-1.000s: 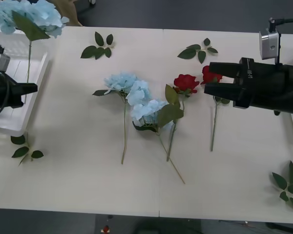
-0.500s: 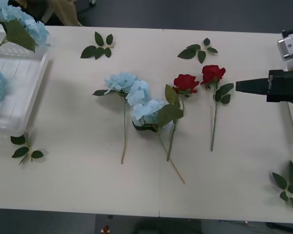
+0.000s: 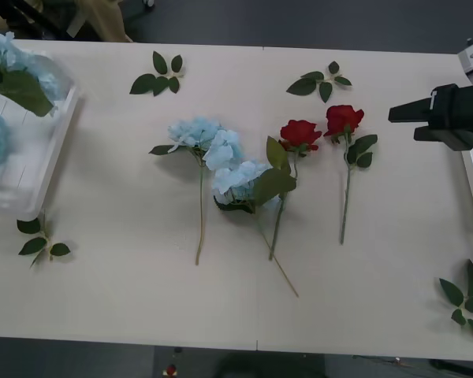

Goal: Put the red flowers into the right box and the blue flowers into the left box

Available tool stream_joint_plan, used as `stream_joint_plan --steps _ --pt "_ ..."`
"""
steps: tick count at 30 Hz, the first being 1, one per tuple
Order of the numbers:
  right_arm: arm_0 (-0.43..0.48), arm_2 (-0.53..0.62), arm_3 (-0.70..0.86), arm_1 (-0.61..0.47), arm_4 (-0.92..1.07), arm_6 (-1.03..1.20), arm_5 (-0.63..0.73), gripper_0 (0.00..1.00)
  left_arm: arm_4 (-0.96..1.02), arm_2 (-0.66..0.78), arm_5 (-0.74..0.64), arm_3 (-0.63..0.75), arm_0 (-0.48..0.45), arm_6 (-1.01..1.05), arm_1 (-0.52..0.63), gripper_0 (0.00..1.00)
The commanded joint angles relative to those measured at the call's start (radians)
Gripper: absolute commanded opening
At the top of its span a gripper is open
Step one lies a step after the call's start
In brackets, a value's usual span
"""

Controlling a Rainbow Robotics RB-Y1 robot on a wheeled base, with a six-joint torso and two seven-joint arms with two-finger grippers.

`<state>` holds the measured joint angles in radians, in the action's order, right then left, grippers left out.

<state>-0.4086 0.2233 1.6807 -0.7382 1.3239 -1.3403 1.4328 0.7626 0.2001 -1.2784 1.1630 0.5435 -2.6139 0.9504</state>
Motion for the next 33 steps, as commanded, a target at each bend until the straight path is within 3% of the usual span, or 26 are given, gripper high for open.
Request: stream_joint_plan --steps 1,8,16,17,19,21,27,33 --pt "-0.073 -0.022 0.017 0.053 -0.155 0.062 0.049 0.86 -0.016 0.001 0.013 -0.009 0.029 0.048 0.028 0.0" --pt "-0.122 -0.156 0.017 0.091 -0.414 0.138 0.055 0.86 -0.008 -0.005 0.077 -0.085 0.03 0.043 0.016 0.01" --pt "-0.134 -0.186 0.017 0.154 -0.591 0.133 0.054 0.86 -0.014 -0.004 0.077 -0.085 0.029 0.043 0.018 0.02" --pt "-0.137 -0.186 0.017 0.161 -0.618 0.131 0.052 0.86 -0.016 -0.004 0.077 -0.085 0.029 0.043 0.018 0.06" --pt "-0.141 -0.191 0.016 0.181 -0.672 0.13 0.052 0.85 -0.012 0.001 0.077 -0.085 0.029 0.043 0.018 0.36" --pt "-0.145 -0.193 0.016 0.201 -0.718 0.128 0.052 0.86 -0.006 0.007 0.077 -0.085 0.029 0.043 0.018 0.52" --pt "-0.165 -0.254 -0.006 0.244 -0.847 0.13 0.017 0.86 0.017 0.018 0.07 -0.083 0.029 0.041 0.018 0.58" --pt "-0.182 -0.283 -0.078 0.289 -0.908 0.127 -0.063 0.85 0.215 0.056 -0.064 -0.062 0.03 0.023 0.018 0.6"
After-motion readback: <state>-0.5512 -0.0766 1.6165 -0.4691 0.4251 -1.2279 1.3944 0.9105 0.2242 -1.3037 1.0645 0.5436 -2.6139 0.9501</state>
